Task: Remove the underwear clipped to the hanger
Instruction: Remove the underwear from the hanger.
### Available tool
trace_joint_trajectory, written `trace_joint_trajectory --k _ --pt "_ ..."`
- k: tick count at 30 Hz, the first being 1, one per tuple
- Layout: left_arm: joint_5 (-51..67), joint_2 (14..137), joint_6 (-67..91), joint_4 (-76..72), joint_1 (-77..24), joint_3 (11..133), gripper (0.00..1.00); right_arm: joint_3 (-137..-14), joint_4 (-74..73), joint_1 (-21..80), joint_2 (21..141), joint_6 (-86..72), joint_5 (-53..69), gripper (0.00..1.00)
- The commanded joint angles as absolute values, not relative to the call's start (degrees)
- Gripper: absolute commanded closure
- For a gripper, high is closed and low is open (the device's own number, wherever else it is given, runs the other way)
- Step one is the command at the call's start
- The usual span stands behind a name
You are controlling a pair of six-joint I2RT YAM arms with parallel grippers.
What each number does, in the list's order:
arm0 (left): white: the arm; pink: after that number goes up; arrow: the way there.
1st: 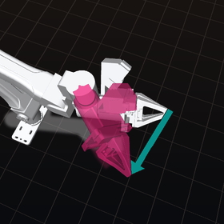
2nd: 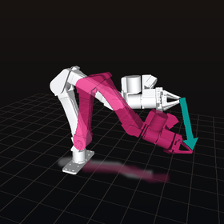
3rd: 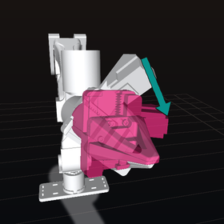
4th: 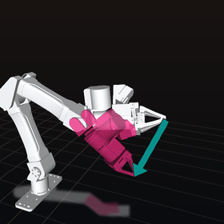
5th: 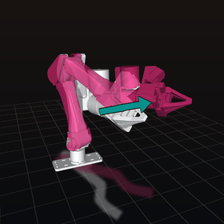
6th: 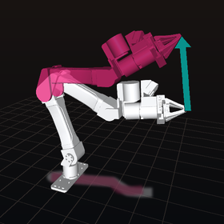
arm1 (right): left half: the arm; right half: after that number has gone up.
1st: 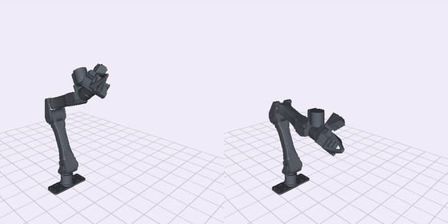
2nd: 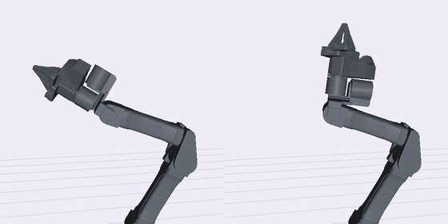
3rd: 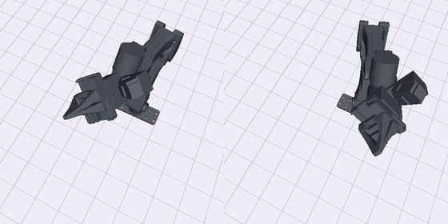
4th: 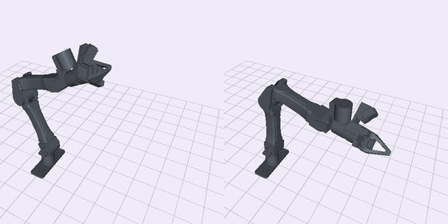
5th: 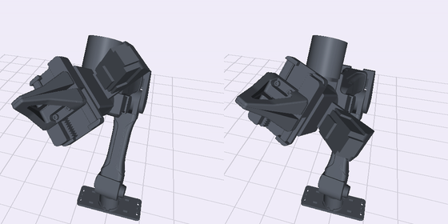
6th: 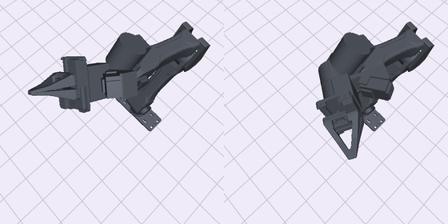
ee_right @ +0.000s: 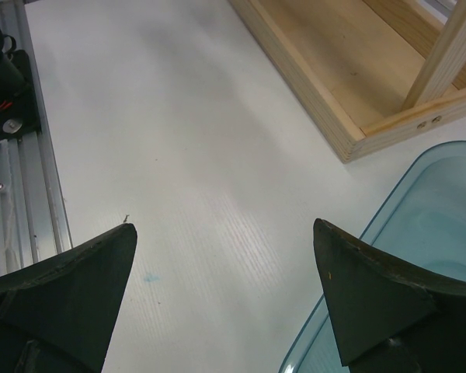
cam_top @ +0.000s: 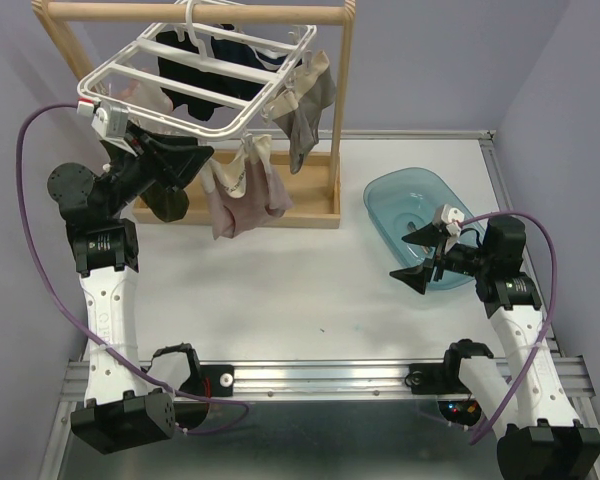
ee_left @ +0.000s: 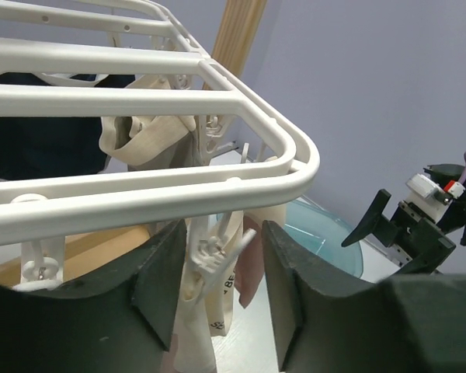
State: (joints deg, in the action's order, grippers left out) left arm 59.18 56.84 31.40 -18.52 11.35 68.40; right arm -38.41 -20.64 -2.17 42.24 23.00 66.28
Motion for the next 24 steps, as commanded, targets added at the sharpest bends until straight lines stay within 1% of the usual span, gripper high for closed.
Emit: trace_joint_trajectory --k 1,3,4,6,8,9,10,12,14,15,17,18,20,21,24 --pt "60.91 56.25 33.30 -23.90 11.69 70.66 0.54 -40.87 -20.83 -2.11 41.75 23.73 67.68 0.00" --pt "61.35 56.51 33.66 -24.08 11.60 71.01 0.60 -40.96 -20.83 -2.11 41.75 23.82 67.76 0.00" --pt "61.43 56.51 33.84 -24.00 11.69 71.02 0.66 -40.87 -20.92 -2.11 41.84 23.82 67.76 0.00" --pt "61.61 56.69 33.92 -24.08 11.69 70.93 0.73 -40.96 -20.92 -2.11 41.75 23.82 67.76 0.00" --pt "61.87 56.60 34.01 -24.17 11.60 70.67 0.82 -40.87 -21.00 -2.11 41.75 23.91 67.76 0.00" --pt "61.96 56.60 34.01 -24.26 11.69 70.66 0.92 -40.96 -21.01 -2.11 41.84 23.91 67.76 0.00" --pt "61.96 56.60 34.10 -24.34 11.60 70.58 0.95 -41.04 -21.09 -2.11 41.92 23.99 67.76 0.00" --pt "61.96 56.51 34.10 -24.34 11.69 70.58 0.95 -40.96 -21.09 -2.11 41.92 24.00 67.76 0.00" --pt "61.88 56.25 34.28 -24.35 11.69 70.40 0.88 -40.96 -21.09 -2.11 41.92 23.99 67.76 0.00" --pt "61.53 56.08 34.28 -24.17 11.60 70.31 0.81 -40.96 -21.18 -2.11 41.92 24.08 67.76 0.00" --pt "60.74 55.37 33.84 -23.30 11.60 70.05 0.73 -41.04 -21.27 -2.11 42.01 24.08 67.76 0.00" --pt "60.30 55.11 32.62 -21.55 11.69 70.05 0.66 -40.96 -21.27 -2.11 42.01 24.17 67.76 0.00" --pt "58.72 53.88 31.12 -19.52 11.69 70.14 0.60 -41.04 -21.44 -2.11 42.01 24.26 67.76 0.00" --pt "58.10 53.27 29.46 -17.60 11.69 70.05 0.54 -40.96 -21.45 -2.11 42.01 24.34 67.76 0.00" --pt "54.85 50.72 26.73 -14.16 11.69 70.05 0.43 -40.96 -21.62 -2.11 42.10 24.52 67.85 0.00"
